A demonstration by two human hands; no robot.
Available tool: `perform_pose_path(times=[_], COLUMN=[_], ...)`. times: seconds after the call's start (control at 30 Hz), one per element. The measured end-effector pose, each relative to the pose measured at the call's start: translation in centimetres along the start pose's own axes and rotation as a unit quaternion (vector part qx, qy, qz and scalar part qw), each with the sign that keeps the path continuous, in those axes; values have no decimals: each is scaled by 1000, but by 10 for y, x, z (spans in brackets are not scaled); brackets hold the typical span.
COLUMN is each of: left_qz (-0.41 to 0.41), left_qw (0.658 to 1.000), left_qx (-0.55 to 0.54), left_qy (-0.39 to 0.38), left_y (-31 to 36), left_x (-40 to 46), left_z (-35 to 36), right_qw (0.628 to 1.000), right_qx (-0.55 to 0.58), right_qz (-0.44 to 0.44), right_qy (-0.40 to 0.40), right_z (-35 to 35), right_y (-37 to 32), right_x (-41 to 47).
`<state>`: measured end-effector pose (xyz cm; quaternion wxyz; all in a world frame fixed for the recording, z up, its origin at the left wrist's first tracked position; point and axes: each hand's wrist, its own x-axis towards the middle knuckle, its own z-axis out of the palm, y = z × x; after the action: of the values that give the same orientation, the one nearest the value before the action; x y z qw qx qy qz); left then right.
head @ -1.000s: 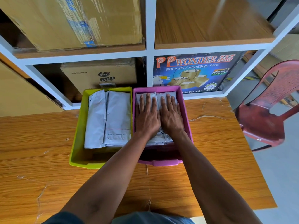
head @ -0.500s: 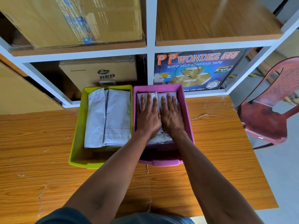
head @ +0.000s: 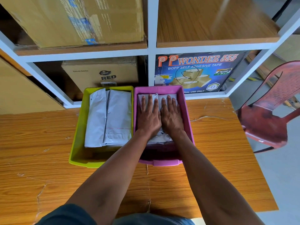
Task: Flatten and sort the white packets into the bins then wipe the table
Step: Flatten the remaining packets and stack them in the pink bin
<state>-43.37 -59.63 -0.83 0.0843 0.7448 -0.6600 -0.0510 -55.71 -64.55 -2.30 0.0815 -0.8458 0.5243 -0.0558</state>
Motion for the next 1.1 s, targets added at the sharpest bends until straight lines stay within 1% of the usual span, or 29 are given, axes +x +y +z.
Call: perform_pose_path(times=[0.13, 0.23, 0.37, 0.5, 0.6, 0.73, 0.87, 1.03, 1.1], left_qz=[1, 11, 37, 9, -24, -72, -110, -166, -181], left_qw=[1000, 1000, 996, 988, 986, 983, 976, 960, 957], left_qx=[-8, -9, -40, -59, -44, -15, -4, 0, 2], left_qy=[-25, -21, 64, 140, 158, 171, 190, 225, 226], left_y=[4, 7, 6, -15, -44, -97, -151, -226, -256], left_x=[0, -3, -20, -44, -71, -114, -174, -243, -274], left_z=[-16, -34, -61, -86, -103, -113, -116, -119, -122], right_qw=[1000, 1000, 997, 983, 980, 980, 974, 968, 964], right_qx=[3, 15, 57, 114, 128, 122, 147, 124, 124], right_qz=[7, 11, 27, 16, 2, -57, -89, -148, -170], right_qy=[-25, -1, 54, 143, 153, 144, 146, 164, 164], right_z=[-13, -24, -49, -71, -77, -70, -56, -39, -29], right_y=[-3, -6, -25, -56, -93, -147, -208, -289, -326], right_x=[0, -6, -22, -34, -44, -56, -78, -104, -116])
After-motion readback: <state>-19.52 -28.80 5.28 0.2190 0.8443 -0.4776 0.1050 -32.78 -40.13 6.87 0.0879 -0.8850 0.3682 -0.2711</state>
